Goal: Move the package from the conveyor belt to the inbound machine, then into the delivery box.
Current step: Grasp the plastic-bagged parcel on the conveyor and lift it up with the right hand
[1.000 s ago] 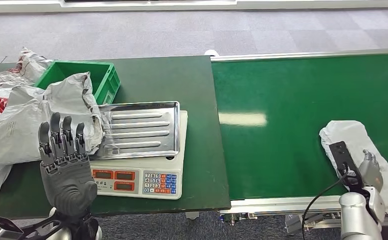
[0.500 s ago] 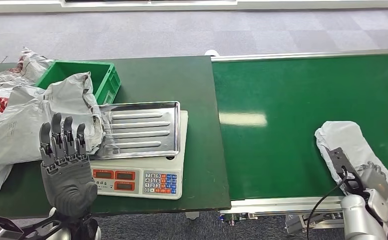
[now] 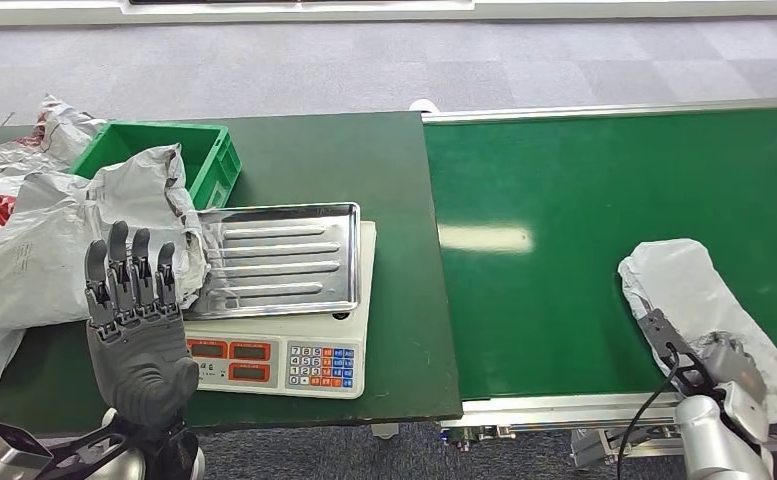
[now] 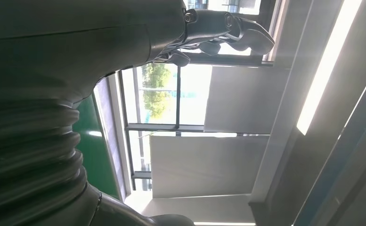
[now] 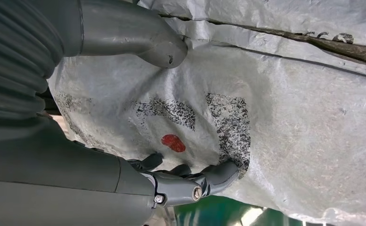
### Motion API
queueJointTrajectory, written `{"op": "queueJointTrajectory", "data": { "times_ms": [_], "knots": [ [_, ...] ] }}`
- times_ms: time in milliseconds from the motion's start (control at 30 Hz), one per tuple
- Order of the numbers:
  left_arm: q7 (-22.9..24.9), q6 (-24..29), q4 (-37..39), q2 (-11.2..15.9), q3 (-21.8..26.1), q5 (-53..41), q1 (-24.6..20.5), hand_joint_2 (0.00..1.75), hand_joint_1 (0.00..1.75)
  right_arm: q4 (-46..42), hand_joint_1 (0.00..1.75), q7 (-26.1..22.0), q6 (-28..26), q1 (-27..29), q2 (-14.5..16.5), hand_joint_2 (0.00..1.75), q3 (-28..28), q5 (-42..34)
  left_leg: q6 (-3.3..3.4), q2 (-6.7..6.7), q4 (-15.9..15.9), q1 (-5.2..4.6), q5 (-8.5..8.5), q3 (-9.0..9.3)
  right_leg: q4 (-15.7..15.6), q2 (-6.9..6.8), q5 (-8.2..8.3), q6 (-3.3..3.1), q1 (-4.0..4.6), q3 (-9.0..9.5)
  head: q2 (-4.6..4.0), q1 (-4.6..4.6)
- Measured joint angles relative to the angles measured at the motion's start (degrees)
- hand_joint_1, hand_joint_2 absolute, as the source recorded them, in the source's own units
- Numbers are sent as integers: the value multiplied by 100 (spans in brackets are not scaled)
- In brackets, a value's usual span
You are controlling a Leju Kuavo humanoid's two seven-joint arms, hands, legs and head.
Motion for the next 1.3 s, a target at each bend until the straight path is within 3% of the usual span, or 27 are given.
{"op": "queueJointTrajectory", "data": {
  "times_ms": [100,233,300,367,433,567,1300],
  "knots": [
    [0,0,7,3,0,-3,-5,175,0,1,0,235,-23,3,13,175,63,214,0,0,0,0,0,4,0,0,0,0,0,-1,0,-1],
    [2,8,181,20,-4,-40,-185,175,0,52,0,347,1152,55,-5,175,182,463,0,0,1,2,-2,24,-3,-1,-2,1,6,16,0,-2],
    [8,37,306,27,-9,-92,-297,175,0,116,24,198,1521,72,-26,175,250,471,1,3,1,8,-7,41,-6,4,-5,3,11,41,0,-1],
    [14,77,376,30,-11,-115,-348,175,0,169,47,167,1543,57,-35,175,309,497,3,11,1,11,-16,46,-9,10,-10,6,14,64,0,-1],
    [15,110,414,30,-11,-109,-366,175,0,200,47,237,1520,20,-38,175,381,548,11,19,1,12,-26,50,-11,14,-19,12,13,85,0,-1],
    [15,133,445,30,-11,-96,-371,175,0,238,175,293,1521,-39,-46,175,495,591,17,21,1,12,-32,62,-13,14,-25,17,13,107,0,0],
    [9,298,304,32,-3,-2,-353,175,0,296,175,283,1303,-313,-34,175,819,577,19,22,1,16,-39,70,-14,13,-29,21,12,125,0,0]
  ]
}}
